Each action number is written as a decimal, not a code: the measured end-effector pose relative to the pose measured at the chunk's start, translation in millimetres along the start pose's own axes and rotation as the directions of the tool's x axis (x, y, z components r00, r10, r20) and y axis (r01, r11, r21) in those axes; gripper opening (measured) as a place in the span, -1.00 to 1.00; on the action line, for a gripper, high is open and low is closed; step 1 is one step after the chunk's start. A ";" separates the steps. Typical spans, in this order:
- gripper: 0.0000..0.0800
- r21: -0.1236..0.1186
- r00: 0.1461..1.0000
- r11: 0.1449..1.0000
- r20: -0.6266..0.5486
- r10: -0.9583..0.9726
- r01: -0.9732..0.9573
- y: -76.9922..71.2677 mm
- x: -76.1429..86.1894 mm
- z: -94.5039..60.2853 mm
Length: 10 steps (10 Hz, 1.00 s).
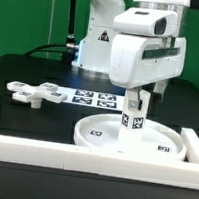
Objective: Assemble round table
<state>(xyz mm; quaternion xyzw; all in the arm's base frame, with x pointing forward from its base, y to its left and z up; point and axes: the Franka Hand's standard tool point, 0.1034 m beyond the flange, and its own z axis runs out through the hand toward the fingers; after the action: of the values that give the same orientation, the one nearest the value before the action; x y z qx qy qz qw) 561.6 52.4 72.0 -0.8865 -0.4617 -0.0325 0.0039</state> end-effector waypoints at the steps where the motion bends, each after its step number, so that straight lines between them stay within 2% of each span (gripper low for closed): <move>1: 0.62 -0.002 0.999 0.999 0.003 -0.047 0.047 0.7 -1.1 0.3; 4: 0.62 -0.001 0.955 0.955 0.031 -0.297 0.297 -1.0 -2.2 5.5; 6: 0.62 -0.005 0.870 0.871 0.065 -0.489 0.491 -1.3 0.2 6.3; 10: 0.62 0.008 0.736 0.739 0.090 -0.671 0.673 0.8 -2.5 6.3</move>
Offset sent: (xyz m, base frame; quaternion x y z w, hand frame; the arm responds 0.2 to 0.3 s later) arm 0.0037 0.0080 -0.0054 -0.0055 -0.0351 -0.2087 0.9773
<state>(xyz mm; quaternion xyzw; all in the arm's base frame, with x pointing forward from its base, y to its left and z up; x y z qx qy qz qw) 561.1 50.1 65.7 -0.6607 -0.7496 0.0012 -0.0392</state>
